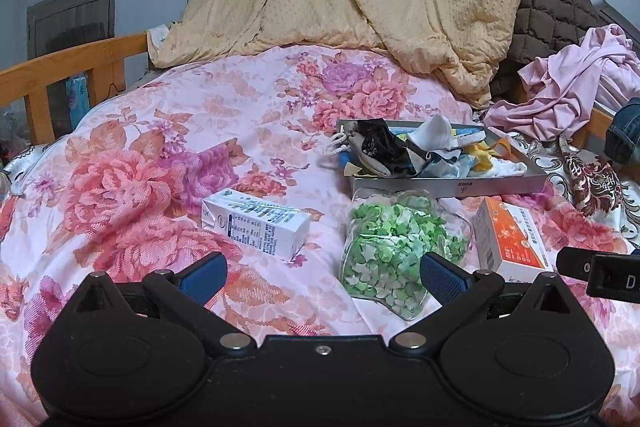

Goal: Organize soft objects

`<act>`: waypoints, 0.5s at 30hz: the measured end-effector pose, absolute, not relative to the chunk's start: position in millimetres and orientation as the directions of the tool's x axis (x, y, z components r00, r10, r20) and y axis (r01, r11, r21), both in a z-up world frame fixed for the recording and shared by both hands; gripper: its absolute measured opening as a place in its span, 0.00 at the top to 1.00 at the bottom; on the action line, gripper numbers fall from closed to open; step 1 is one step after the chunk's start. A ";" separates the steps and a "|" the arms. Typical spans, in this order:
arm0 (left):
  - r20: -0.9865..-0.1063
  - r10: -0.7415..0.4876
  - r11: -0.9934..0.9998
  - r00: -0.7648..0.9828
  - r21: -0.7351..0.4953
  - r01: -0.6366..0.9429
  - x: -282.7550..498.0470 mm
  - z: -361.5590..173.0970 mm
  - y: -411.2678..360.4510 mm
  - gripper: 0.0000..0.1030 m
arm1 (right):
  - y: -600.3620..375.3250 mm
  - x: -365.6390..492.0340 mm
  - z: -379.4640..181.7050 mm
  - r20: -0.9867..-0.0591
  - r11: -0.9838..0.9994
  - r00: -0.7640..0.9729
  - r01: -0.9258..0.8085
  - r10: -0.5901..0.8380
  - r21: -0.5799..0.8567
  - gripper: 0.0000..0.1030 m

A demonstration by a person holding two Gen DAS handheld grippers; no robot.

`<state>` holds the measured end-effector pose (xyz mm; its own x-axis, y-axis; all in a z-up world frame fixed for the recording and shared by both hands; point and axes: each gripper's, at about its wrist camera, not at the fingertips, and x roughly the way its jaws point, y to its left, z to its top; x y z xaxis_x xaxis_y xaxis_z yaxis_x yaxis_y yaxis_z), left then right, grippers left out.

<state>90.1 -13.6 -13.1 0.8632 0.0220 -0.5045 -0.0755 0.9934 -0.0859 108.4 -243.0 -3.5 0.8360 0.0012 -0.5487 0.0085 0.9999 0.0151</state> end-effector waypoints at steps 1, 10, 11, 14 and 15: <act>-0.505 0.023 0.993 0.863 -0.086 -0.076 89.8 -13.4 -13.6 0.01 | -243.0 108.2 -3.5 -0.549 1.000 0.836 0.008 0.001 0.014 0.00; -0.515 0.026 0.993 0.857 -0.082 -0.080 89.4 -16.1 -13.4 0.01 | -243.2 106.4 -5.5 -0.555 1.000 0.832 0.007 0.002 0.015 0.00; -0.515 0.026 0.993 0.857 -0.082 -0.080 89.4 -16.1 -13.4 0.01 | -243.3 106.2 -5.6 -0.556 1.000 0.831 0.007 0.002 0.014 0.00; -0.516 0.026 0.993 0.856 -0.082 -0.080 89.4 -16.1 -13.2 0.01 | -243.1 106.4 -5.6 -0.556 1.000 0.831 0.008 0.001 0.014 0.00; -0.516 0.026 0.993 0.856 -0.083 -0.080 89.4 -16.1 -13.2 0.01 | -243.0 106.6 -5.4 -0.556 1.000 0.831 0.008 0.002 0.014 0.00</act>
<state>89.4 -13.2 -16.1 0.8564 0.0259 -0.5156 -0.0799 0.9934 -0.0827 106.6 -243.0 -5.4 0.8314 0.0016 -0.5557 0.0075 0.9999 0.0142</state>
